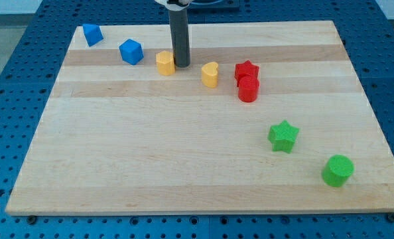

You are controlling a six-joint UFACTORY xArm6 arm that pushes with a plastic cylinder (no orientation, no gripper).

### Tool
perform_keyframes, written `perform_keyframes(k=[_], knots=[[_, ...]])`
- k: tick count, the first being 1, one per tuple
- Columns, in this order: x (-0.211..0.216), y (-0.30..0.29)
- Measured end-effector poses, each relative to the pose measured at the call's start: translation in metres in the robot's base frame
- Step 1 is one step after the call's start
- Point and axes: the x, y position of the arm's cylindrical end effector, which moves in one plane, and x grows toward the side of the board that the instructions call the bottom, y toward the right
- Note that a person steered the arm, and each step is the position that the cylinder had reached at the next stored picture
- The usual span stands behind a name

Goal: Place yellow heart left diagonally towards yellow hexagon

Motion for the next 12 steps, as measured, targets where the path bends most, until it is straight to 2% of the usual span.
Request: perform_keyframes(k=[1, 4, 8, 10, 12], knots=[[0.000, 0.007], [0.000, 0.094], [0.027, 0.088], [0.029, 0.072], [0.025, 0.081]])
